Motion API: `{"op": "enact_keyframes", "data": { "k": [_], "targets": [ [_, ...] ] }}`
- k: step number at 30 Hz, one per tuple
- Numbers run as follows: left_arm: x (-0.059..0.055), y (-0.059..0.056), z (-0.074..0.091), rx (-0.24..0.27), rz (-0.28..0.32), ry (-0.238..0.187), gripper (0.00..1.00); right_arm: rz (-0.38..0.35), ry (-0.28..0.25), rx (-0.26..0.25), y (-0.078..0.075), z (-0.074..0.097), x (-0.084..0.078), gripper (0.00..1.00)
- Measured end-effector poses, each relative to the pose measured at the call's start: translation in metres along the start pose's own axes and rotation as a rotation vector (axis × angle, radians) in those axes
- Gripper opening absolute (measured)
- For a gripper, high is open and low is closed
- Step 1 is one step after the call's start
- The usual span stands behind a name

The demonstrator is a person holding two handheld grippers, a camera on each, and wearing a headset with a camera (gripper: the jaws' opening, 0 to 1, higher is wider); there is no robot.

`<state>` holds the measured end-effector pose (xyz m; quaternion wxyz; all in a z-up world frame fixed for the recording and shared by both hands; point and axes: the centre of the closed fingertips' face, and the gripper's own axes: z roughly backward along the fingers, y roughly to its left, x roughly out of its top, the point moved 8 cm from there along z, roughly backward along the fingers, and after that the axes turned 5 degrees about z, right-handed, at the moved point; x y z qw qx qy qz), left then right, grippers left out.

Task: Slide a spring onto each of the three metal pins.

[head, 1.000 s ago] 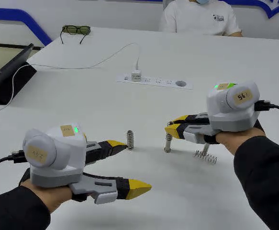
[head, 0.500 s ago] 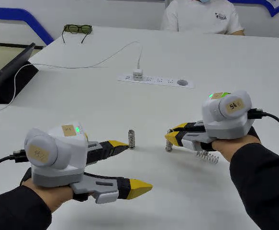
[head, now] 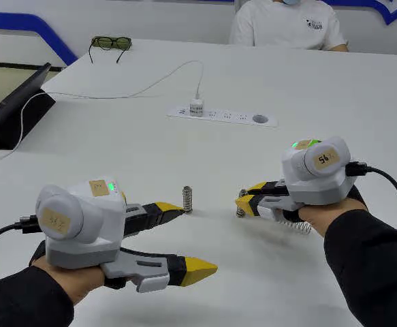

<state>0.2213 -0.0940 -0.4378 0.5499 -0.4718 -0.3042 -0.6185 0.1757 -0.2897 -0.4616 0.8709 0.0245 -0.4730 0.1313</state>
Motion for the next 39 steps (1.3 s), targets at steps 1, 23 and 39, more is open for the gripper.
{"op": "enact_keyframes", "data": {
  "k": [1,23,39],
  "targets": [
    [0.000,0.000,0.000,0.000,0.000,0.001,0.65,0.001,0.002,0.000,0.000,0.000,0.000,0.14],
    [0.005,-0.002,-0.004,-0.012,-0.016,-0.002,0.65,0.044,-0.013,-0.023,0.011,0.042,-0.005,0.18],
    [0.006,-0.003,-0.007,-0.024,-0.021,-0.005,0.64,0.061,0.012,-0.034,0.022,0.077,-0.028,0.19]
  ]
}}
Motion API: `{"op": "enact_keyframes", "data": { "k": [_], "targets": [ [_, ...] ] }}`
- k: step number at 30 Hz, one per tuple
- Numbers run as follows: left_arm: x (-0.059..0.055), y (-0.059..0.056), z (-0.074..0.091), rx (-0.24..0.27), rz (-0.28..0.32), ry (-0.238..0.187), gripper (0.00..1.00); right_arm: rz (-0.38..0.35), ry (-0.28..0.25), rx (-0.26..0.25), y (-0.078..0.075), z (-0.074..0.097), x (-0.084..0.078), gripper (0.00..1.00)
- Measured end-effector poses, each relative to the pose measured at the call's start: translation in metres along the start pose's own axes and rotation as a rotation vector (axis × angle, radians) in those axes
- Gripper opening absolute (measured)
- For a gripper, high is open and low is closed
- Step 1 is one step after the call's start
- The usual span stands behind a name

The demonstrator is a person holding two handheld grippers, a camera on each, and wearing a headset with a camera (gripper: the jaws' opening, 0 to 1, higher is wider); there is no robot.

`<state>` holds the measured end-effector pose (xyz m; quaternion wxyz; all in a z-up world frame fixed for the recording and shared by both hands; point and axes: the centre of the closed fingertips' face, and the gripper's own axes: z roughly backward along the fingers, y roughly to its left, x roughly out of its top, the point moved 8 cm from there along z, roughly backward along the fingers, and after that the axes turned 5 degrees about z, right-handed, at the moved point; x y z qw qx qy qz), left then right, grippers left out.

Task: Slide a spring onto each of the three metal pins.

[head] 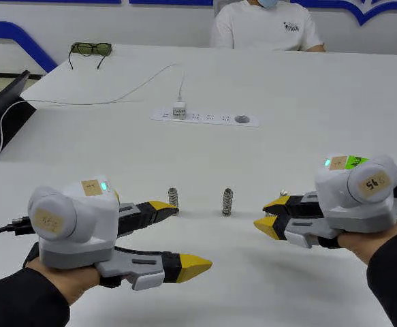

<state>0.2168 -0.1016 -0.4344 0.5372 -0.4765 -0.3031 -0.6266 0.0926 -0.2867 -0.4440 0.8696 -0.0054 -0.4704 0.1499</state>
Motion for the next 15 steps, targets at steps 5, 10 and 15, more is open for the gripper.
{"op": "enact_keyframes", "data": {
  "k": [5,10,15],
  "targets": [
    [0.000,0.000,0.000,0.000,0.000,0.002,0.64,-0.014,0.014,-0.033,-0.008,0.012,-0.011,0.19],
    [0.001,-0.001,-0.001,-0.005,-0.003,0.004,0.64,-0.035,0.021,-0.068,-0.021,0.018,-0.020,0.19],
    [0.002,-0.002,-0.002,-0.006,-0.006,0.006,0.64,-0.050,0.045,-0.086,-0.031,0.016,-0.031,0.19]
  ]
}}
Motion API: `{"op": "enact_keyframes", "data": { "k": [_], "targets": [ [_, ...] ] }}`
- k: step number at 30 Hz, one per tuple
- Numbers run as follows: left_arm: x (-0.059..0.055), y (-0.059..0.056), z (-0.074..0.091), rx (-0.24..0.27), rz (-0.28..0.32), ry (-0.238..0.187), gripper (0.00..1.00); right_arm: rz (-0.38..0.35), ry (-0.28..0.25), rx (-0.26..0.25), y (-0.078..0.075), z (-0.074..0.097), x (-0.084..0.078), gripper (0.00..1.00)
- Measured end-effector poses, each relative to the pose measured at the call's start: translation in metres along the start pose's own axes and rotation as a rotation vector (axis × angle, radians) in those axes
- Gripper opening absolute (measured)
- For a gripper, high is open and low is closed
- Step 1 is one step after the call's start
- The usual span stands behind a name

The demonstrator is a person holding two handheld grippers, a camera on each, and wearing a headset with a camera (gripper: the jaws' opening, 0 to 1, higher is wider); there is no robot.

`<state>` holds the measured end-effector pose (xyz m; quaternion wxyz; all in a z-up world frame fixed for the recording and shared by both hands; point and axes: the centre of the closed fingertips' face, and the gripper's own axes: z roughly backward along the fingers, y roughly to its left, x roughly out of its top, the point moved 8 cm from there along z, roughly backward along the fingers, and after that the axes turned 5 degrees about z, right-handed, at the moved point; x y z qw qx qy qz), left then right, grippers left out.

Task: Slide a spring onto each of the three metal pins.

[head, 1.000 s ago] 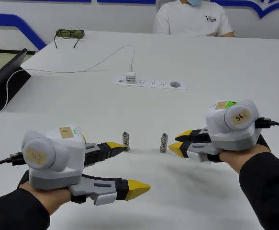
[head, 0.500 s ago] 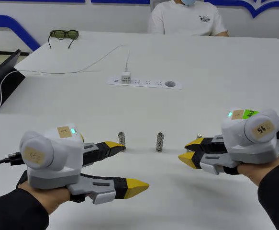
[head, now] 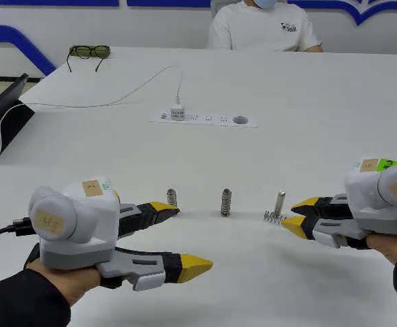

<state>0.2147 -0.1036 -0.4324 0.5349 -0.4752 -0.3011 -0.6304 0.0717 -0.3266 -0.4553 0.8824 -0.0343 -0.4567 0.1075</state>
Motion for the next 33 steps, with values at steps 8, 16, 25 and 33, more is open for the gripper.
{"op": "enact_keyframes", "data": {
  "k": [8,16,25,33],
  "targets": [
    [-0.001,-0.001,0.001,0.003,0.000,0.010,0.63,-0.026,0.030,0.025,-0.011,-0.013,-0.019,0.18],
    [-0.001,-0.001,0.001,0.006,0.006,0.017,0.62,-0.005,0.039,0.060,-0.014,-0.024,-0.022,0.18],
    [-0.003,0.000,0.002,0.005,0.010,0.022,0.60,0.005,0.057,0.081,-0.013,-0.029,-0.024,0.15],
    [-0.003,-0.001,0.001,0.002,0.010,0.024,0.60,0.004,0.067,0.093,-0.010,-0.027,-0.024,0.12]
  ]
}}
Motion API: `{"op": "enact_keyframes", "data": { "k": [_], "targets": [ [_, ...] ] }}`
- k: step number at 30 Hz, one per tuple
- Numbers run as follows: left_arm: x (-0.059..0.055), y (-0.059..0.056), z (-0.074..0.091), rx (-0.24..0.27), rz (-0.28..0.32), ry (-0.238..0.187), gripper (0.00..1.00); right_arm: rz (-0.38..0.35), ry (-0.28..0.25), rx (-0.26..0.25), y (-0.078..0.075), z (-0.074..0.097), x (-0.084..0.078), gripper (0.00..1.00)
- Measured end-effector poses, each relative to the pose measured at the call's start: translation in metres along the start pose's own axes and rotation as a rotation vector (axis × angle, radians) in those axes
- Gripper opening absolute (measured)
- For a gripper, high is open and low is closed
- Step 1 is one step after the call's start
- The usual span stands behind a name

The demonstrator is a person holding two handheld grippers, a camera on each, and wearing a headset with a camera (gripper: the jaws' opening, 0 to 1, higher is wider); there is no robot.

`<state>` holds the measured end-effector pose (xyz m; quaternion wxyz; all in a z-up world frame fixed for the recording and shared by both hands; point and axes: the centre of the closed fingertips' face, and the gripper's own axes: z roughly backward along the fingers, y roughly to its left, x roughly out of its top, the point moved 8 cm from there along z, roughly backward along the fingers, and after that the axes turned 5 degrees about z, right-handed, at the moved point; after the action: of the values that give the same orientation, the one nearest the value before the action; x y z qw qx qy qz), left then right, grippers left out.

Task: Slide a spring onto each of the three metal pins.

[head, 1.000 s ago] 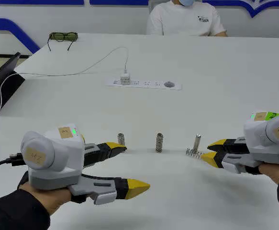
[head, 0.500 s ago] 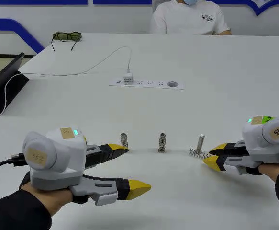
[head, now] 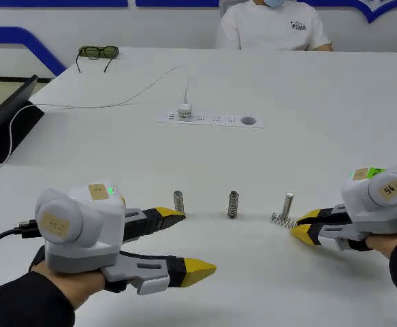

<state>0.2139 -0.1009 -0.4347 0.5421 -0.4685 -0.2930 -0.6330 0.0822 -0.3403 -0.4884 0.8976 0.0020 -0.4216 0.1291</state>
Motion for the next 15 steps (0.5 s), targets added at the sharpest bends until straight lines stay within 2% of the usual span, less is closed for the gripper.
{"op": "enact_keyframes", "data": {
  "k": [5,15],
  "targets": [
    [0.000,-0.001,0.000,-0.006,-0.003,0.000,0.58,0.009,0.002,0.010,0.006,0.004,0.002,0.11],
    [0.000,-0.001,-0.002,-0.014,-0.009,0.002,0.57,0.070,-0.028,0.065,0.025,0.017,0.021,0.11]
  ]
}}
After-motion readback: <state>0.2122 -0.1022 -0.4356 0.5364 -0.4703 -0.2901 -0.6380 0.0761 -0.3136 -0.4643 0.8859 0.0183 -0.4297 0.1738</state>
